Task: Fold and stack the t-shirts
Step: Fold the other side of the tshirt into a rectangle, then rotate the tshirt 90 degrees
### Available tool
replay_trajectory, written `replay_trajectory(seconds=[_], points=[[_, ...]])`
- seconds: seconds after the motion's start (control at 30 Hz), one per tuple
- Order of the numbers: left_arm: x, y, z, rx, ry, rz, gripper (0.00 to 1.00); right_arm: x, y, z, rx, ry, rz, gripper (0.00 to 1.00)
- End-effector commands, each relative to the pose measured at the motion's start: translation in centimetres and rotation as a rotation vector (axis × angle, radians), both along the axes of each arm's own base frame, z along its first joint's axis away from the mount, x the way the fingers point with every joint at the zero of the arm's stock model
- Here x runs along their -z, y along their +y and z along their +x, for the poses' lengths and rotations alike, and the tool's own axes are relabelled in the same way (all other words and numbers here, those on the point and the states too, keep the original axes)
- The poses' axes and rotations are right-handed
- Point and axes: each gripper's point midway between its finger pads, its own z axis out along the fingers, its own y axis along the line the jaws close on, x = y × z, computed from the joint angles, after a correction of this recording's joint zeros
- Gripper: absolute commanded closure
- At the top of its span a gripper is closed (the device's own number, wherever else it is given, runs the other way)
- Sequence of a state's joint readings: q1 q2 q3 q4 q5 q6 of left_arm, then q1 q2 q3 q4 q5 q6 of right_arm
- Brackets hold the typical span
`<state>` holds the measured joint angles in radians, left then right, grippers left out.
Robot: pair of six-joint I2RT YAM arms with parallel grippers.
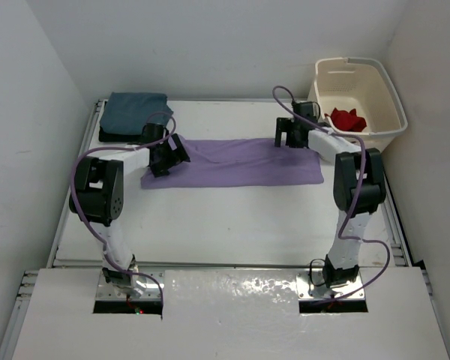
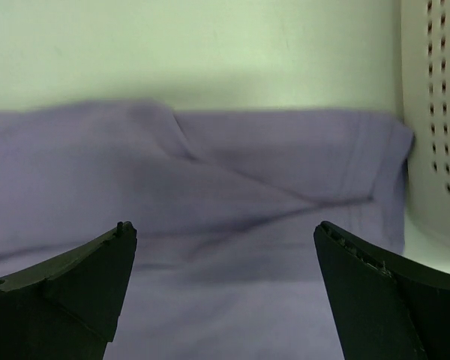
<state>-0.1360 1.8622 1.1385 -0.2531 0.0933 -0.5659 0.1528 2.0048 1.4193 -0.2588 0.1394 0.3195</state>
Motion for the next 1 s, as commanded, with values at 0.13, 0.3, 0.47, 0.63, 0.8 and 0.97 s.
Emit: replay_trajectory(seconds=[0.13, 0.3, 0.47, 0.63, 0.8, 0.97], points=[[-0.7, 0.9, 3.1, -0.076, -0.063, 0.019, 0.00, 3.7, -0.9, -5.2, 0.008, 0.111, -0.013, 0.01], [0.8, 0.9, 4.5, -0.085, -0.050, 0.034, 0.00, 7.3, -0.5, -7.8, 0.010, 0.217, 0.015, 0.01], [2.2, -1.3, 6.3, -0.023, -0.038, 0.018, 0.00, 8.1, -1.0, -13.7, 0.030, 0.285, 0.028, 0.01], [0.0, -6.8, 8.9, 0.117, -0.118, 0.071, 0.00, 8.5, 1.8, -22.9, -0.033, 0.372, 0.082, 0.01], [0.1, -14.1, 9.9, 0.259, -0.159, 0.000, 0.00, 8.6, 6.2, -32.8, -0.176, 0.471, 0.146, 0.01], [2.9, -15.1, 12.7, 0.252, -0.119, 0.053, 0.00, 5.2, 12.6, -36.3, -0.491, 0.464, 0.289, 0.01]])
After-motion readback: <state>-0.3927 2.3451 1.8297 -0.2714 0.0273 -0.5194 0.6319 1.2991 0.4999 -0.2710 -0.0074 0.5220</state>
